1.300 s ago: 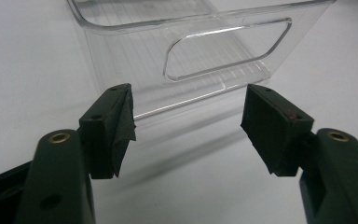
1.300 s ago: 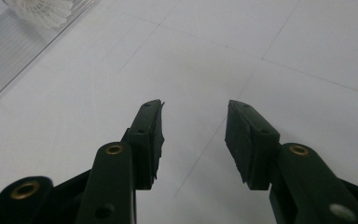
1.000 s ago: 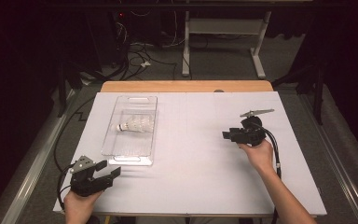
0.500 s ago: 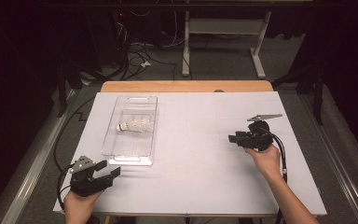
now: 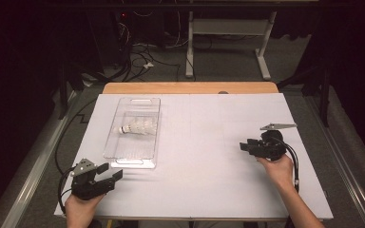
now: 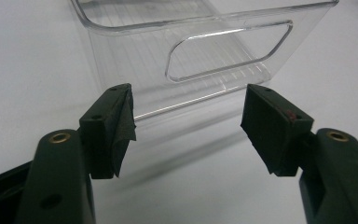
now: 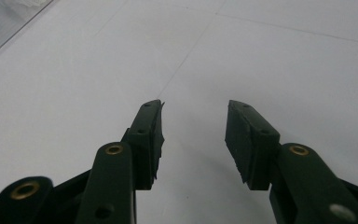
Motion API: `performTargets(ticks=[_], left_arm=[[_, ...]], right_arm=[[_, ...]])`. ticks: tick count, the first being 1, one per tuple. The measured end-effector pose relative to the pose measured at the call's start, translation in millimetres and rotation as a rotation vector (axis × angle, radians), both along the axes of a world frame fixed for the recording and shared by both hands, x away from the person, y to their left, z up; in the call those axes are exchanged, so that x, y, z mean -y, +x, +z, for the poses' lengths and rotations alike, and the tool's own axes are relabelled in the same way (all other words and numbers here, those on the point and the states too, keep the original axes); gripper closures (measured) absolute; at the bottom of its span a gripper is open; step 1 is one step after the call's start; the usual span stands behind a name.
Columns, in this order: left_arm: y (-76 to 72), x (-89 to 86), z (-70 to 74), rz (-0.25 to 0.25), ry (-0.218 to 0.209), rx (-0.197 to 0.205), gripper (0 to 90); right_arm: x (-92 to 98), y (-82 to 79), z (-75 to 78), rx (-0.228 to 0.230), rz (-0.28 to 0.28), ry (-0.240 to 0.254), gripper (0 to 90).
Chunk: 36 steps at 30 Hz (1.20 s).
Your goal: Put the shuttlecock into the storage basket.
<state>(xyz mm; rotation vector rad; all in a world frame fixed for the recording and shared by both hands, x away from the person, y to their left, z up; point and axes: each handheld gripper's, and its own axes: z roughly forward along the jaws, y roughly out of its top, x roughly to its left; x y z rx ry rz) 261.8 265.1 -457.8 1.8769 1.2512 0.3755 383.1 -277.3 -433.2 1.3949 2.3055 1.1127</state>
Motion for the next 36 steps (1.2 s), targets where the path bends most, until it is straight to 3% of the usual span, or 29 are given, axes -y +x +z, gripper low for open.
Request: performTargets(ticks=[18, 36], left_arm=[[-1.0, 0.2, 0.4, 0.002, 0.0, 0.002, 35.2], [-2.1, 0.4, 0.8, 0.008, 0.003, 0.007, 35.2]], right_arm=[[17.8, -23.1, 1.9, 0.04, -0.041, 0.008, 55.2], [24.3, -41.1, -7.5, 0.056, -0.049, 0.015, 52.3]])
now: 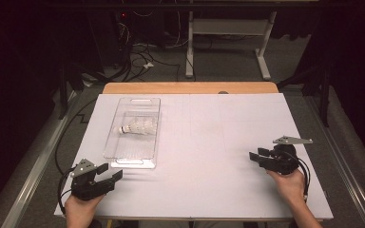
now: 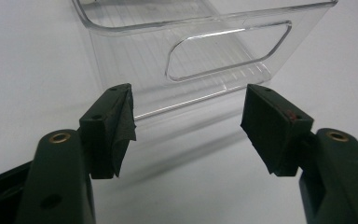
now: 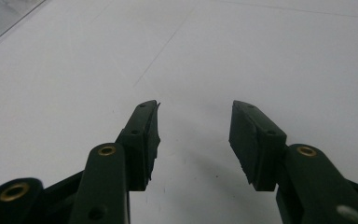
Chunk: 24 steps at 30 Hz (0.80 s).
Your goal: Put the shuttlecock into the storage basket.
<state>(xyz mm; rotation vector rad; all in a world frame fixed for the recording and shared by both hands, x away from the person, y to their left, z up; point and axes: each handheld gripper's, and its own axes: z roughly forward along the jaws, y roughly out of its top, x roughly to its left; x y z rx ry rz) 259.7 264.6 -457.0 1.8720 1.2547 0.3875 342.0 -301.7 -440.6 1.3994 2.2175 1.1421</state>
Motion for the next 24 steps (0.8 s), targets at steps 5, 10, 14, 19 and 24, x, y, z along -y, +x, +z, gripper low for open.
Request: performTargets(ticks=[5, 10, 14, 19, 24], left_arm=[[-0.3, 0.3, 0.3, -0.002, 0.001, 0.0, 35.2], [-0.6, 0.2, 0.3, 0.001, 0.001, 0.005, 35.2], [-0.5, 0.4, 0.5, 0.0, 0.003, 0.004, 35.3], [-0.7, 0.4, 0.5, 0.002, 0.003, 0.006, 35.3], [-0.6, 0.4, 0.6, 0.002, 0.005, 0.002, 35.2]], right_arm=[[2.1, -5.5, -0.4, 0.016, -0.008, 0.009, 49.2], [4.3, -10.9, -1.1, 0.021, -0.007, 0.02, 48.5], [6.1, -16.1, -0.5, 0.034, -0.01, 0.023, 47.8], [9.2, -21.5, -1.7, 0.048, -0.009, 0.03, 46.7], [11.8, -25.5, -2.4, 0.058, -0.009, 0.037, 45.8]])
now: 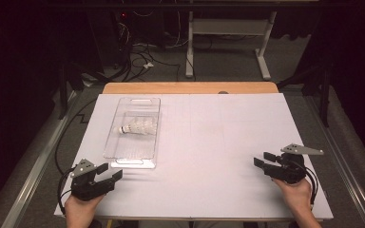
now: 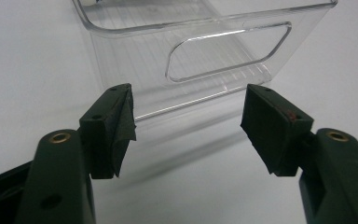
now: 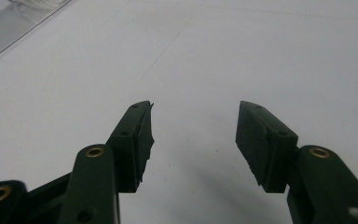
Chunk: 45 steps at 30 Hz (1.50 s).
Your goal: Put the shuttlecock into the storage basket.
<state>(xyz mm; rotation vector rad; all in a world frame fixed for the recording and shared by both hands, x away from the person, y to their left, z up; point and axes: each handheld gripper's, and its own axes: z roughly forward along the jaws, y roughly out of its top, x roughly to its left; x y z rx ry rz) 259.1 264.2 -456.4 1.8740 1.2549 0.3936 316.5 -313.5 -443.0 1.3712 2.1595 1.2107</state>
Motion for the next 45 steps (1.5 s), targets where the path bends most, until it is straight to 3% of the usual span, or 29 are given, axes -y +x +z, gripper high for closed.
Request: performTargets(ticks=[18, 22, 30, 45], left_arm=[[-0.3, 0.3, 0.0, 0.003, -0.001, 0.007, 35.3], [-0.3, 0.2, 0.1, 0.003, -0.001, 0.008, 35.3], [-0.4, 0.2, 0.1, 0.005, -0.001, 0.008, 35.2], [-0.3, 0.1, 0.2, 0.001, -0.002, 0.009, 35.2]], right_arm=[[9.0, -12.1, -5.3, 0.061, -0.009, 0.0, 41.9], [14.4, -14.9, -7.6, 0.069, -0.02, 0.024, 41.1], [20.5, -18.6, -11.3, 0.071, -0.03, 0.044, 40.4], [16.4, -18.3, -15.4, 0.05, -0.015, 0.028, 37.8]])
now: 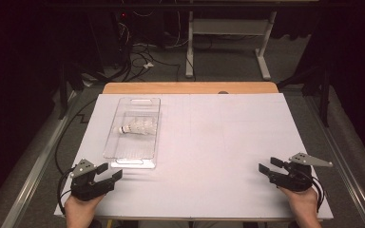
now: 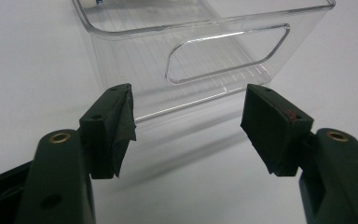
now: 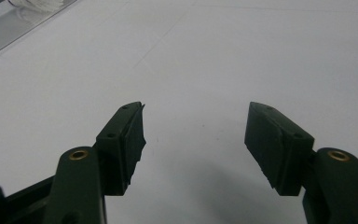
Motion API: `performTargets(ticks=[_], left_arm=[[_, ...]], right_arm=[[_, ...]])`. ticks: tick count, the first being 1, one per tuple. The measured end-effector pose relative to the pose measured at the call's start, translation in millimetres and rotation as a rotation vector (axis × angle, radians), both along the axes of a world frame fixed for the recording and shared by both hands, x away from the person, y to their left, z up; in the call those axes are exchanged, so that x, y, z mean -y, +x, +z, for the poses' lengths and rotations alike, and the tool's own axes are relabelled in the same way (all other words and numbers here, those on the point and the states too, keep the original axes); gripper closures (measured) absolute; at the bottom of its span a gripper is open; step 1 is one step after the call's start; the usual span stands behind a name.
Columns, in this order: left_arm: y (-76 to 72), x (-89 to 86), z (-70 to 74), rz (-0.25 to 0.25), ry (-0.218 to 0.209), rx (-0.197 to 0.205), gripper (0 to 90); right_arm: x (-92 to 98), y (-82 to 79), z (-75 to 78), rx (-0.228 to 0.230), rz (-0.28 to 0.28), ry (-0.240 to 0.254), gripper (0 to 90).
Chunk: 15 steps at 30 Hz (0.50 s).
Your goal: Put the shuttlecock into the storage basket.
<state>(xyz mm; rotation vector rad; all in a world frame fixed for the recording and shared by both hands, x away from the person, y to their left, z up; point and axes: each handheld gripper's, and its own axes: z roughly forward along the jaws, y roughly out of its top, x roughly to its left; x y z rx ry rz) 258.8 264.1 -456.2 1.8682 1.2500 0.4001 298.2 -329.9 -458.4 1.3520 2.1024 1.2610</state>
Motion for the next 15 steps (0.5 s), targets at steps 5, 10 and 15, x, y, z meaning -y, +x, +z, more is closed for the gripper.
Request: performTargets(ticks=[5, 10, 15], left_arm=[[-0.1, 0.0, 0.1, -0.001, 0.0, 0.001, 35.3], [0.1, 0.0, 0.1, -0.003, 0.0, 0.001, 35.3], [0.4, 0.2, 0.2, -0.005, 0.003, 0.001, 35.3]], right_arm=[[-0.4, 0.9, -0.6, 0.002, 0.005, -0.003, 37.3], [-0.7, 1.1, -0.7, 0.003, 0.006, -0.005, 36.7], [-0.9, 1.4, -0.6, 0.004, 0.006, -0.006, 36.3]])
